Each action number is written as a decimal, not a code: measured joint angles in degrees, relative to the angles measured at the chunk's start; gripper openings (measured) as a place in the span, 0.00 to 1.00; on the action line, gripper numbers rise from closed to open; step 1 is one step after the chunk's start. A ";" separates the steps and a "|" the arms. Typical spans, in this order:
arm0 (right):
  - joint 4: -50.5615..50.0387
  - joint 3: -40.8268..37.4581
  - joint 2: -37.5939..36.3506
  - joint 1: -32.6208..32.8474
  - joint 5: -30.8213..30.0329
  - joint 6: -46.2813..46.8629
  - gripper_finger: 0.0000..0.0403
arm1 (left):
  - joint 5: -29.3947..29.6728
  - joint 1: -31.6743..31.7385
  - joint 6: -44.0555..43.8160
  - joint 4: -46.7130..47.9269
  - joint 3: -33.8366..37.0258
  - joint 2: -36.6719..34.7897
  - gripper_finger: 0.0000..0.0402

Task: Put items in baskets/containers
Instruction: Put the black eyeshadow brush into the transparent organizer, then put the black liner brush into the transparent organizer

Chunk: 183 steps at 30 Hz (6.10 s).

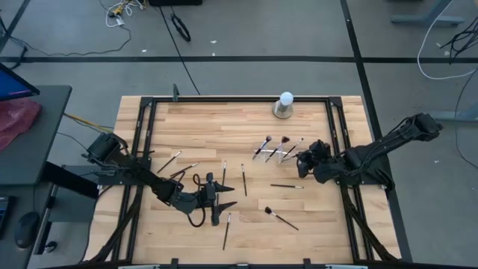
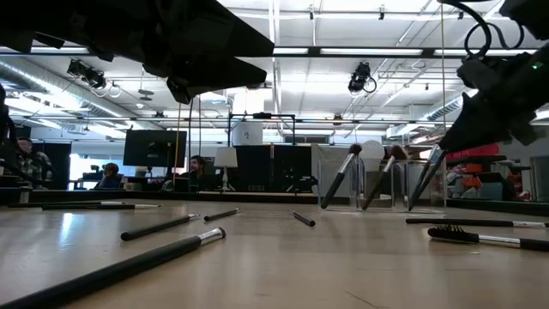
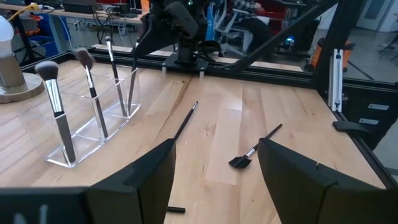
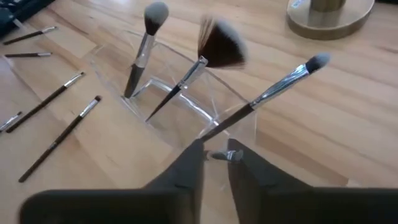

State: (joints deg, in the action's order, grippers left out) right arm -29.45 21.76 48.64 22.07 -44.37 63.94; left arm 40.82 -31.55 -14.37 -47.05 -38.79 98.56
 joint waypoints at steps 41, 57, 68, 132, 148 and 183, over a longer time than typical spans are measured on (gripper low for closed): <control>11.78 9.55 6.53 5.69 20.38 -18.04 0.08 | 6.73 -0.74 -11.08 9.99 -0.02 -0.02 0.58; 60.45 9.53 36.65 22.88 12.20 -36.30 0.04 | -2.84 -3.81 -46.61 95.98 -17.97 -1.58 0.58; 67.63 9.46 43.57 20.42 8.81 -39.02 0.03 | 2.80 -3.37 -48.11 79.49 5.62 -19.25 0.58; 106.20 19.18 67.04 9.42 6.75 -60.14 0.51 | -1.40 -1.77 6.64 2.85 0.80 -4.60 0.04; 106.44 22.34 66.73 12.95 4.26 -66.60 0.22 | -0.43 -1.86 10.88 3.13 -7.74 3.13 0.05; -16.72 17.55 0.88 2.25 -1.41 -5.35 0.02 | -5.03 0.26 2.99 8.83 -7.67 3.08 0.53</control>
State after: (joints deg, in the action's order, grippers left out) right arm -46.18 39.31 49.53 24.32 -45.78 58.58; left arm 35.79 -31.29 -11.38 -38.22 -46.46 101.65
